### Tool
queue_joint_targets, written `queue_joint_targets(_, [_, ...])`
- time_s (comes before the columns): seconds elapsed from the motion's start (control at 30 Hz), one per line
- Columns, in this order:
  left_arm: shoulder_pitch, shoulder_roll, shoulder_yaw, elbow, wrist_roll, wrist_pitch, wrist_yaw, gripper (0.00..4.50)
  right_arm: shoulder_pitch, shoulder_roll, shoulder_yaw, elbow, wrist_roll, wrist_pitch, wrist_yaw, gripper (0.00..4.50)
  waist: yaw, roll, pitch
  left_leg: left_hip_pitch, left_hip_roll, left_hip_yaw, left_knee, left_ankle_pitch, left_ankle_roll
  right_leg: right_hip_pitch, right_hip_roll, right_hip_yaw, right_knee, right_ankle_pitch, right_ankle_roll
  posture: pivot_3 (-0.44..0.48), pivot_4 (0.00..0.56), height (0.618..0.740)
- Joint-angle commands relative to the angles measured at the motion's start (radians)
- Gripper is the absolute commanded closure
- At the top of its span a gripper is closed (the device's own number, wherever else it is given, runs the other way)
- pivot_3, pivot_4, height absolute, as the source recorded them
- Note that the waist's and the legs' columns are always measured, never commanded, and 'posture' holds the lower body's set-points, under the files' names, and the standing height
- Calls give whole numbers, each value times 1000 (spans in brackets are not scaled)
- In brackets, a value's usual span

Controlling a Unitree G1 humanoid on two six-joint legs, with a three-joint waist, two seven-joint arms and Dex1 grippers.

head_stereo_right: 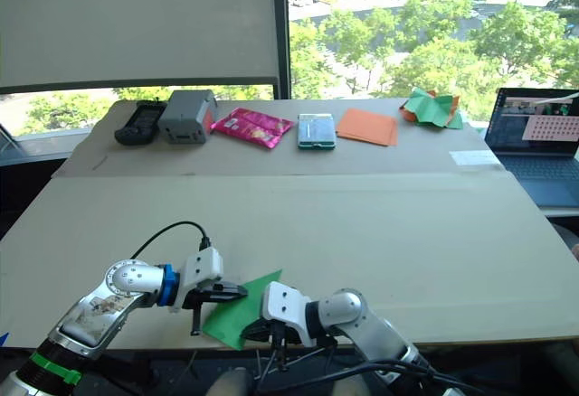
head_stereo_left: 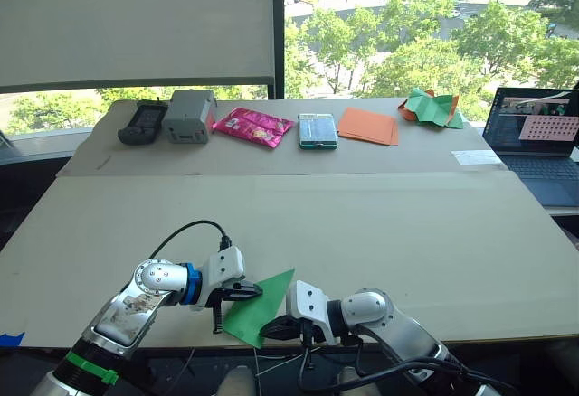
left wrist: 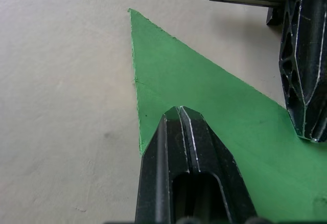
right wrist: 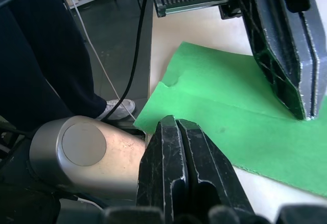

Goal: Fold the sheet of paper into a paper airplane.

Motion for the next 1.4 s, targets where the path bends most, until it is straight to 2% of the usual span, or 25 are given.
queue_joint_targets(0.03, [5,3,-24,14,17,4,-6,4483,-10,-54,-87,115,-40,54,-59,4500,5,0,0,0,0,0,0,0,0,0,0,0,0,0,0,0,150,706])
queue_joint_targets(0.27, [-6,-1,-1,19,2,6,-4,4483,0,-66,-183,-96,58,143,-70,4500,14,0,2,-5,0,1,4,0,0,-3,-1,0,0,0,0,0,150,706])
queue_joint_targets(0.43, [-36,3,94,-31,-96,75,-8,4483,6,-62,-227,-308,108,276,-126,4500,10,-3,7,-7,0,1,2,0,1,-7,0,0,2,0,0,0,150,706])
queue_joint_targets(0.6, [-91,7,170,-56,-181,147,-10,4483,14,-68,-233,-387,107,354,-179,4500,11,-8,9,-8,0,0,1,1,1,-6,1,0,1,0,0,0,150,706])
queue_joint_targets(0.63, [-96,16,175,-61,-188,147,-24,3948,21,-75,-232,-394,106,360,-185,4500,11,-8,9,-8,0,0,1,1,1,-6,1,0,1,0,0,0,150,706])
queue_joint_targets(0.7, [-98,40,168,-60,-180,123,-51,3323,28,-83,-235,-401,104,370,-199,4500,11,-8,9,-8,0,0,1,1,1,-6,1,0,1,0,0,0,150,706])
queue_joint_targets(0.87, [-125,89,116,36,-82,-93,-146,1662,42,-90,-273,-420,129,400,-228,4500,11,-9,10,-8,0,0,1,0,1,-6,1,0,1,0,0,0,150,706])
queue_joint_targets(0.9, [-139,99,99,72,-50,-177,-174,1326,45,-95,-281,-425,133,407,-231,4500,12,-9,11,-8,0,0,1,0,1,-6,1,0,1,0,0,0,150,706])
queue_joint_targets(1.03, [-252,84,66,243,13,-464,-266,1326,49,-108,-305,-427,148,419,-237,4500,15,-8,13,-10,0,1,1,0,0,-7,1,0,-2,0,0,0,150,706])
queue_joint_targets(1.13, [-340,74,10,376,100,-766,-319,1326,41,-109,-309,-426,153,424,-242,4500,19,-8,15,-15,0,1,1,0,0,-9,1,-1,-5,0,0,0,150,706])
queue_joint_targets(1.33, [-441,36,-41,549,132,-1120,-364,1326,35,-111,-314,-418,159,422,-255,4500,21,-6,14,-16,0,1,9,2,3,-7,1,-1,1,1,2,0,150,706])
queue_joint_targets(1.4, [-464,11,-57,566,117,-1184,-368,1326,36,-110,-315,-415,157,421,-262,4500,24,-6,14,-16,1,1,9,2,3,-6,1,-1,2,3,4,0,150,706])
